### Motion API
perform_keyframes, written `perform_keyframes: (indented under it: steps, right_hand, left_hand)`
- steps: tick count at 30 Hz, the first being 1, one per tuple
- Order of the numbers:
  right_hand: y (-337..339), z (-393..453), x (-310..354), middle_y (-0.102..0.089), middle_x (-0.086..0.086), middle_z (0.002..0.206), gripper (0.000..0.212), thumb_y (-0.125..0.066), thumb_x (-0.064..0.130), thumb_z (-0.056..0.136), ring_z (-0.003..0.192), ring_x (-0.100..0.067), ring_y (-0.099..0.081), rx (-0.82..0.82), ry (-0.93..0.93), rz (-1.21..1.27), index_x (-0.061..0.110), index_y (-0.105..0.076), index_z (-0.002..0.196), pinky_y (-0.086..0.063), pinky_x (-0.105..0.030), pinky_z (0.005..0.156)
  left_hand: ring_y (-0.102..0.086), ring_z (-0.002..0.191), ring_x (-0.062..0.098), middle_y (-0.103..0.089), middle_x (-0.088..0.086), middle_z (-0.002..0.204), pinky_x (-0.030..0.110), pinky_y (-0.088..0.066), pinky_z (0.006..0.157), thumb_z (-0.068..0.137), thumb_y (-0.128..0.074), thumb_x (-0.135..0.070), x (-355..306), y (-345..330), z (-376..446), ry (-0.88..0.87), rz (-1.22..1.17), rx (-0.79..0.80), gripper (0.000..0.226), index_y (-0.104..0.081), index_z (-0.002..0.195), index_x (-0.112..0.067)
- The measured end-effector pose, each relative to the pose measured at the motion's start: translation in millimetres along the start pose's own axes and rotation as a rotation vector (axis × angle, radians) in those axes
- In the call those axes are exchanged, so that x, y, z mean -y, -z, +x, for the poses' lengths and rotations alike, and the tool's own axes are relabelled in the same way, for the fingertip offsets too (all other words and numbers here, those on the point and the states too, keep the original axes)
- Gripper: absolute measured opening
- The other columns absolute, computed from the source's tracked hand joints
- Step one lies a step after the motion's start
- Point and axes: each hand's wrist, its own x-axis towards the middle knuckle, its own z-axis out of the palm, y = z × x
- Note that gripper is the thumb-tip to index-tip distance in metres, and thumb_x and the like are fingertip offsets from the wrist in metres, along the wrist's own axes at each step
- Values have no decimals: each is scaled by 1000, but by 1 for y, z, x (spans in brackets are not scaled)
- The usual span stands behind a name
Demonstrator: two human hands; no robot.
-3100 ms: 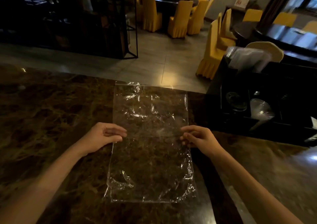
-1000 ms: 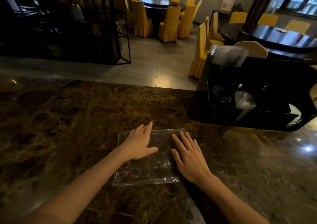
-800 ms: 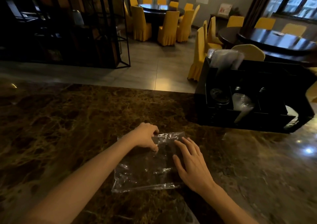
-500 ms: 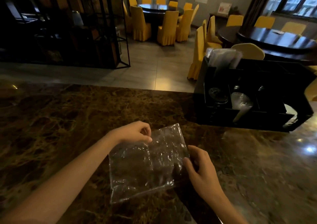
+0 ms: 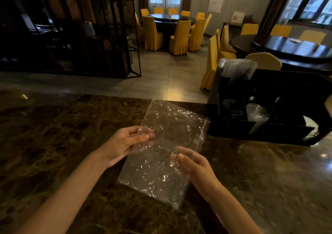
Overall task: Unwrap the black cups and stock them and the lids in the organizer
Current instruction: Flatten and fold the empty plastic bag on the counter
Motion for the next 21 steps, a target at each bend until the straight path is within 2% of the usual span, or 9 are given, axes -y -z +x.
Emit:
perform_keyframes:
  steps: [2, 4, 7, 8, 10, 14, 18, 21]
  right_hand:
    - [-3, 2, 5, -78, -10, 119, 32, -79, 38, 88, 103, -26, -77, -11, 39, -41, 24, -77, 117, -63, -35, 80]
    - [-4, 3, 9, -79, -13, 114, 26, -77, 35, 90, 100, -28, -77, 2, 43, -78, 22, -78, 113, -65, -37, 80]
    - [-3, 0, 14, -81, -11, 96, 18, -75, 28, 93, 84, -20, -78, 11, 51, -142, 18, -79, 107, -62, -30, 74]
    - [-1, 0, 15, -81, -9, 92, 18, -76, 28, 93, 80, -18, -77, 8, 58, -170, 18, -79, 106, -59, -29, 74]
    - [3, 0, 18, -80, -15, 93, 19, -76, 26, 92, 79, -22, -76, 15, 53, -157, 16, -79, 108, -57, -32, 76]
    - [14, 0, 23, -78, -21, 93, 22, -73, 18, 91, 74, -23, -76, 64, 39, -96, 16, -78, 113, -63, -28, 69]
    - [25, -2, 21, -77, -22, 100, 29, -63, 14, 99, 82, -26, -76, 107, 62, -133, 21, -72, 127, -62, -34, 79]
    - [28, -3, 20, -76, -27, 109, 27, -62, 15, 98, 84, -26, -76, 109, 65, -75, 15, -75, 121, -63, -34, 78]
  left_hand:
    - [-72, 113, 24, -72, 8, 130, 36, -63, 85, 87, -79, -20, 6, 6, -6, 51, 52, 83, 45, -66, 130, -16]
    - [-75, 104, 21, -74, 9, 126, 29, -62, 77, 87, -78, -21, 10, 10, -10, 68, 111, 88, 42, -68, 128, -16]
    - [-75, 103, 27, -76, 13, 119, 34, -64, 83, 85, -79, -30, 13, 14, -16, 64, 132, 73, 39, -72, 121, -16]
    - [-76, 101, 29, -76, 13, 117, 33, -64, 80, 84, -79, -32, 12, 15, -18, 63, 141, 81, 37, -74, 118, -18]
    - [-77, 97, 30, -77, 13, 114, 28, -62, 74, 84, -78, -34, 11, 16, -20, 56, 196, 78, 34, -76, 116, -21]
    - [-77, 95, 28, -78, 10, 114, 27, -62, 75, 84, -78, -37, 11, 23, -21, 52, 249, 69, 35, -76, 117, -26]
    - [-77, 98, 29, -77, 11, 118, 30, -62, 79, 86, -76, -29, 14, 29, -20, 77, 189, 89, 33, -75, 119, -26]
    - [-77, 98, 29, -75, 14, 121, 29, -62, 78, 86, -74, -24, 18, 31, -20, 88, 99, 94, 33, -76, 119, -21]
